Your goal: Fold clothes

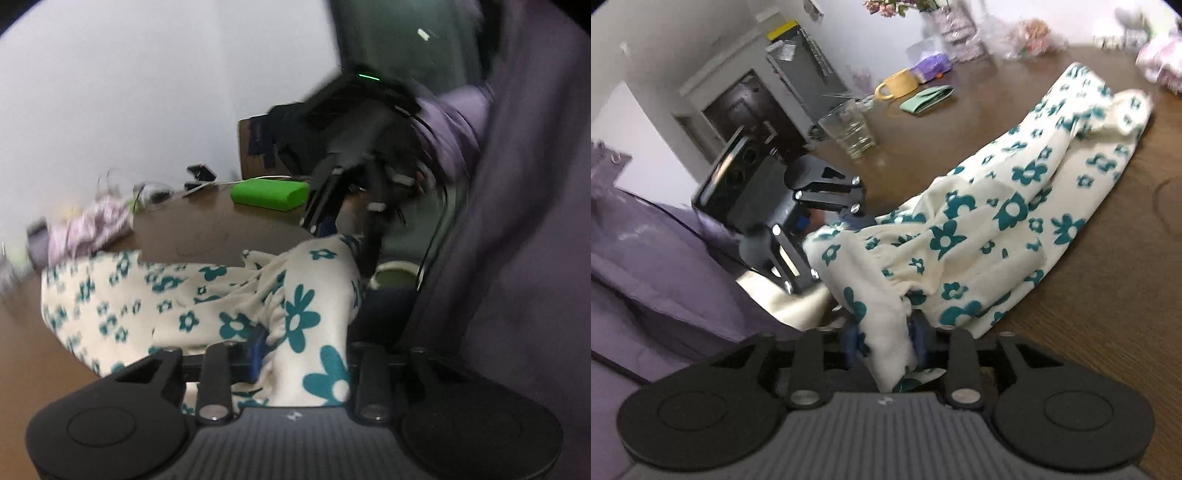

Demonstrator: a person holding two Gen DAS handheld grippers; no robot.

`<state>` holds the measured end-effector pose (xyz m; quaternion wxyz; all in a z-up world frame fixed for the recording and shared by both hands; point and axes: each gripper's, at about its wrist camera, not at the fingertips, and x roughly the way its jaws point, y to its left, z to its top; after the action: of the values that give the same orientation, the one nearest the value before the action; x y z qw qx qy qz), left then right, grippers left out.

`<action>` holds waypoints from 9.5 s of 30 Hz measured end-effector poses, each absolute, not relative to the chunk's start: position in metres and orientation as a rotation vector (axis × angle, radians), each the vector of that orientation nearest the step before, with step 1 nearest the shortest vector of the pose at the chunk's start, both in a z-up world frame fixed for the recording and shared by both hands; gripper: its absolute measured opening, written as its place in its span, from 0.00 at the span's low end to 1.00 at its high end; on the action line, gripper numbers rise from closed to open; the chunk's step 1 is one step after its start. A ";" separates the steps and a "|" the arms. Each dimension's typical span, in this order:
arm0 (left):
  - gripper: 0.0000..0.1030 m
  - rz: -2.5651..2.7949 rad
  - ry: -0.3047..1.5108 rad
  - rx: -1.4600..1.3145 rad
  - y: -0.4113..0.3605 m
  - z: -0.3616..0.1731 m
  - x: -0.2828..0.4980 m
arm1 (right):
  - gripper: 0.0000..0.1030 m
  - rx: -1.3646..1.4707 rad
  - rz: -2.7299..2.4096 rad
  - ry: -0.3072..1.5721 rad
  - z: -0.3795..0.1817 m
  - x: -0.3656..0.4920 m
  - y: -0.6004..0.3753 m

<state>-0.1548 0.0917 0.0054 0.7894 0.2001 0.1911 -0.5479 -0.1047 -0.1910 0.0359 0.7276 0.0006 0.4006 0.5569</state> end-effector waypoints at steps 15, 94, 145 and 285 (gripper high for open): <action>0.27 -1.327 0.687 0.110 0.095 0.039 -0.128 | 0.32 -0.423 1.122 0.353 0.021 -0.170 -0.169; 0.55 -0.311 0.471 -0.070 0.053 0.049 -0.101 | 0.19 0.026 0.571 0.494 0.052 -0.069 -0.162; 0.16 -0.728 0.565 0.134 0.078 -0.001 -0.143 | 0.26 -0.012 0.746 0.633 0.015 -0.118 -0.203; 0.35 -0.445 0.643 -0.111 0.015 0.022 -0.078 | 0.24 -0.007 0.578 0.455 0.045 -0.149 -0.193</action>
<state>-0.0778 0.0151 0.0223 0.9231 -0.0540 0.3131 -0.2169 -0.1492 -0.1934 0.0448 0.9330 -0.0036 0.2225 0.2827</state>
